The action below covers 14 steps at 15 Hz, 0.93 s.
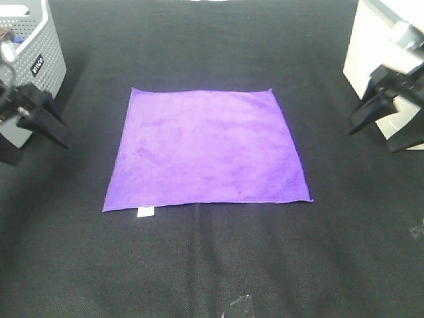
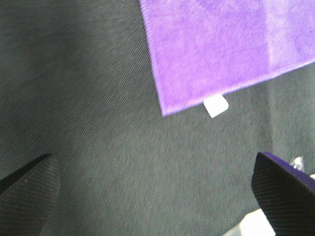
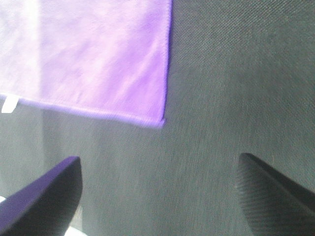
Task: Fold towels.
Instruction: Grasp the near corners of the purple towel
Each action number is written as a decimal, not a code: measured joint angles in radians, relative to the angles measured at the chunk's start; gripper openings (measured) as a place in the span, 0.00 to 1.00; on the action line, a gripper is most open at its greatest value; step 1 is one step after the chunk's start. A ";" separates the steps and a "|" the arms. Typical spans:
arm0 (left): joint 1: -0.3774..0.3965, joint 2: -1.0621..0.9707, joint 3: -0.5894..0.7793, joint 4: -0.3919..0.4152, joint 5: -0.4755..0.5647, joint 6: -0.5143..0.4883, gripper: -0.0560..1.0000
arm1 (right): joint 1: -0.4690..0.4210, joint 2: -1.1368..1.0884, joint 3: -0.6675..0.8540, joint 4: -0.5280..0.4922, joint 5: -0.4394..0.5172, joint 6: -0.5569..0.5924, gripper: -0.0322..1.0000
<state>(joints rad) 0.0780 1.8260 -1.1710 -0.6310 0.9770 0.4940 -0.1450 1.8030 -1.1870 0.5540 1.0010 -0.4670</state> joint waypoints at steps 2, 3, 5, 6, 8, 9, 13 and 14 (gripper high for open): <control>0.000 0.072 0.000 -0.034 -0.010 0.040 0.99 | -0.001 0.044 -0.002 0.019 -0.062 -0.008 0.83; 0.000 0.099 0.000 -0.048 -0.018 0.062 0.99 | -0.001 0.054 -0.005 0.025 -0.069 -0.008 0.83; 0.000 0.115 0.000 -0.063 -0.061 0.071 0.99 | -0.001 0.059 -0.007 0.032 -0.071 -0.008 0.83; 0.000 0.115 0.000 -0.075 -0.067 0.073 0.99 | -0.001 0.059 -0.004 0.039 -0.087 -0.008 0.83; 0.000 0.133 0.000 -0.122 -0.075 0.079 0.99 | -0.001 0.084 -0.005 0.043 -0.103 -0.014 0.83; 0.000 0.153 0.000 -0.142 -0.080 0.079 0.99 | -0.001 0.111 -0.005 0.049 -0.107 -0.018 0.83; -0.041 0.241 0.000 -0.154 -0.098 0.124 0.98 | -0.001 0.232 -0.002 0.117 -0.103 -0.094 0.83; -0.049 0.251 -0.001 -0.154 -0.106 0.124 0.98 | -0.001 0.257 -0.002 0.121 -0.093 -0.095 0.83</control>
<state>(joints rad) 0.0290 2.0770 -1.1720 -0.7850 0.8710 0.6180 -0.1460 2.0600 -1.1890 0.6750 0.9080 -0.5620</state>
